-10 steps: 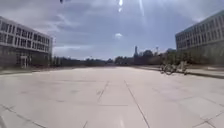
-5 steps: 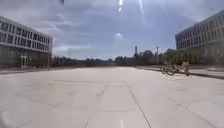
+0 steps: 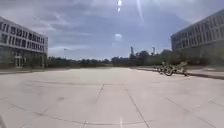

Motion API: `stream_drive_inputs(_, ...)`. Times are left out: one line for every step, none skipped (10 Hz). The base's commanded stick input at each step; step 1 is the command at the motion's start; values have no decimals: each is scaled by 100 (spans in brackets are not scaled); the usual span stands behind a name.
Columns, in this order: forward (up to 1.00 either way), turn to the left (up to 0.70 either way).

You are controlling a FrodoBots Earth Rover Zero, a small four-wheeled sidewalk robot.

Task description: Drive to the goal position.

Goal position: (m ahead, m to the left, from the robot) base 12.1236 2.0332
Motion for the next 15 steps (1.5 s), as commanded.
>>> stream_drive_inputs(50, 0)
stream_drive_inputs(50, 0)
stream_drive_inputs(50, 0)
stream_drive_inputs(50, 0)
stream_drive_inputs(50, 0)
stream_drive_inputs(50, 0)
stream_drive_inputs(50, 0)
stream_drive_inputs(50, 0)
stream_drive_inputs(50, 0)
stream_drive_inputs(50, 0)
stream_drive_inputs(50, 0)
stream_drive_inputs(50, 0)
stream_drive_inputs(50, 0)
stream_drive_inputs(50, 0)
stream_drive_inputs(50, 0)
